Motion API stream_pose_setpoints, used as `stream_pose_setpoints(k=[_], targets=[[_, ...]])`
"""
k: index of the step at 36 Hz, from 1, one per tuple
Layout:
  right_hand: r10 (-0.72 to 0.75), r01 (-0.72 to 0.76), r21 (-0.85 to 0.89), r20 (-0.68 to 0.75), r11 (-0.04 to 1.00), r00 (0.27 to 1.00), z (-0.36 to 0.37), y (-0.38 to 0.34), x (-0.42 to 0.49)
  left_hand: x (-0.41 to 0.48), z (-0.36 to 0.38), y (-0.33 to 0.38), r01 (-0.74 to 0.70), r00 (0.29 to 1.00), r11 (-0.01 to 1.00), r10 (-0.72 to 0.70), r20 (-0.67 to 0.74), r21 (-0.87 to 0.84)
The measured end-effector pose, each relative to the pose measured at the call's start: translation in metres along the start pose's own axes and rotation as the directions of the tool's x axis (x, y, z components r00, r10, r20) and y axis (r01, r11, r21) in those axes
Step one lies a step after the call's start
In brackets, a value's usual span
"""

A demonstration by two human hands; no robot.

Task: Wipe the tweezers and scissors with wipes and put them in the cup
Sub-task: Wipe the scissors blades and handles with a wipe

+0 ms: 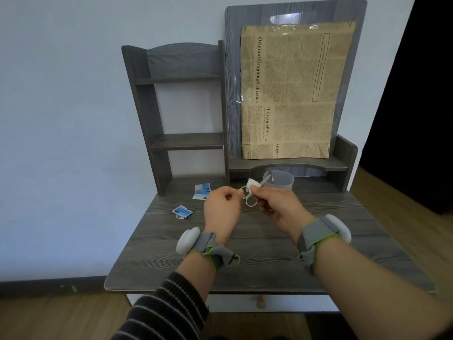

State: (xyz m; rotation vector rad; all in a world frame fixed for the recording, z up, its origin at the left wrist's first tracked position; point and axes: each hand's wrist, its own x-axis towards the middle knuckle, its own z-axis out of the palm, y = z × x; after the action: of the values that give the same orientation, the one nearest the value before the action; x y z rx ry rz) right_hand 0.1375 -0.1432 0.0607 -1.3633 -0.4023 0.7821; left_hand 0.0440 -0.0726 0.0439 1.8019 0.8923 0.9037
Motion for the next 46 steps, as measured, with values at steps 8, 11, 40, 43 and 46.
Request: stream_pose_setpoints(k=[8, 11, 40, 43, 46], targets=[[-0.006, 0.006, 0.0, -0.02, 1.0, 1.0, -0.005, -0.009, -0.001, -0.002, -0.001, 0.001, 0.015, 0.999, 0.999, -0.014, 0.029, -0.035], [-0.009, 0.009, -0.002, -0.021, 1.0, 1.0, -0.007, -0.013, -0.002, -0.001, 0.0, 0.002, 0.019, 1.0, 0.999, -0.019, 0.003, -0.043], [0.021, 0.005, 0.123, -0.214, 0.992, 0.977, -0.034, -0.018, 0.016, -0.011, -0.008, -0.003, 0.072, 0.994, 0.997, -0.068, 0.088, -0.043], [-0.013, 0.023, 0.064, -0.156, 0.998, 0.988, -0.039, -0.019, 0.012, -0.01, -0.009, 0.0, 0.342, 0.939, 0.863, -0.295, 0.178, -0.372], [-0.001, 0.001, -0.029, -0.026, 1.0, 1.0, -0.033, -0.015, 0.008, -0.008, -0.008, 0.003, 0.567, 0.824, 0.619, -0.445, 0.352, -0.544]])
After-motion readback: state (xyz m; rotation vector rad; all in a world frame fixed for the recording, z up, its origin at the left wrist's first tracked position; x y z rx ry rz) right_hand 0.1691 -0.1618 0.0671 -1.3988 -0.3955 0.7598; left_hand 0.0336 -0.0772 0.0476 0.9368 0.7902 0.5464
